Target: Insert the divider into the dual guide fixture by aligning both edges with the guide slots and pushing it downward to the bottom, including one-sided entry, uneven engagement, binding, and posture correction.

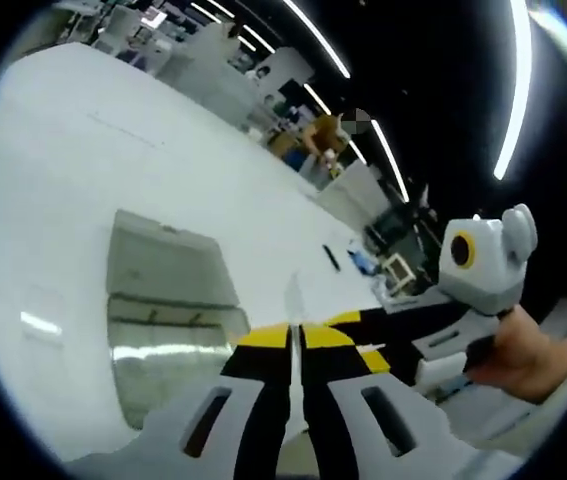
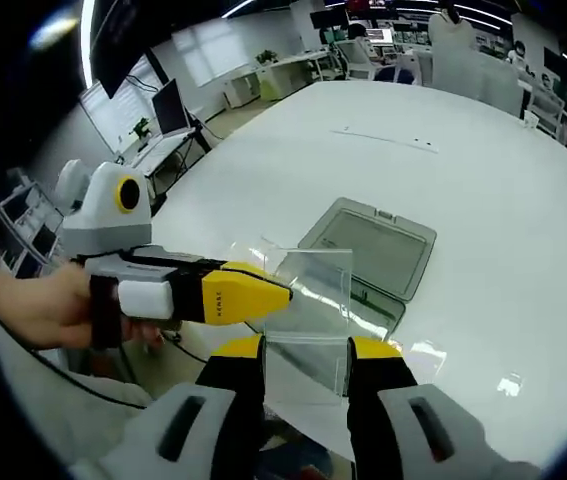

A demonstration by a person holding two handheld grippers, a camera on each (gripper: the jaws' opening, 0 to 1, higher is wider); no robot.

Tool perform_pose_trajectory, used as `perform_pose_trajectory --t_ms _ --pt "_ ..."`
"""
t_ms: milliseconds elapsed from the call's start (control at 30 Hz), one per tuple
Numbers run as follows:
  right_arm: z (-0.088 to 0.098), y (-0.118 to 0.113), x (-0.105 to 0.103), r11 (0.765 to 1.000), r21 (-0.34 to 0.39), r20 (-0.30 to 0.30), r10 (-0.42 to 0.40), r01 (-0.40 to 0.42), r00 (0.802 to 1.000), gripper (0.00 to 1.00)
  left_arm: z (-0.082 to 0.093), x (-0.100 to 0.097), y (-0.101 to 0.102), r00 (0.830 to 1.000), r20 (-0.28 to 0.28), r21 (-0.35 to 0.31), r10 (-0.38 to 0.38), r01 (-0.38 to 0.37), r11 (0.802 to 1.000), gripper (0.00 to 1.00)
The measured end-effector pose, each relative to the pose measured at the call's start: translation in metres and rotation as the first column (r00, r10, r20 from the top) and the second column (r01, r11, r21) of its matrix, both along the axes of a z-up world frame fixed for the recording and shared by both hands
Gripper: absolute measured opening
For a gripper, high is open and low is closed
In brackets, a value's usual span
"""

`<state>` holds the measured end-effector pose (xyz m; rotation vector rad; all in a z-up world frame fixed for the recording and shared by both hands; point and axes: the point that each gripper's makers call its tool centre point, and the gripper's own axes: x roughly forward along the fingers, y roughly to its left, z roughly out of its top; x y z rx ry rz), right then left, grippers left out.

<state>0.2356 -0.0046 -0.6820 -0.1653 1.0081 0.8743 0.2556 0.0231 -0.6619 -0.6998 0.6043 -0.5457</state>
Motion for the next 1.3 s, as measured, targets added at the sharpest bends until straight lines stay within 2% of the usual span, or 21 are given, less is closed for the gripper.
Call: perform_pose_trajectory --t_ms 733,1067,1300 --pt "0.000 0.009 -0.002 0.999 0.034 -0.019 -0.040 0.041 0.999 0.28 0.001 -0.001 0.007 0.999 -0.032 -0.024 0.018 -0.019 1.000 0.00" --pt "0.001 0.011 -0.001 0.998 0.062 0.001 -0.007 0.007 1.000 0.29 0.003 -0.002 0.007 1.000 -0.026 -0.036 -0.014 0.014 0.999 0.00" --pt "0.004 0.011 0.000 0.996 0.083 -0.014 0.023 -0.022 1.000 0.34 0.005 -0.003 0.007 0.999 -0.019 -0.048 -0.048 0.047 0.998 0.00"
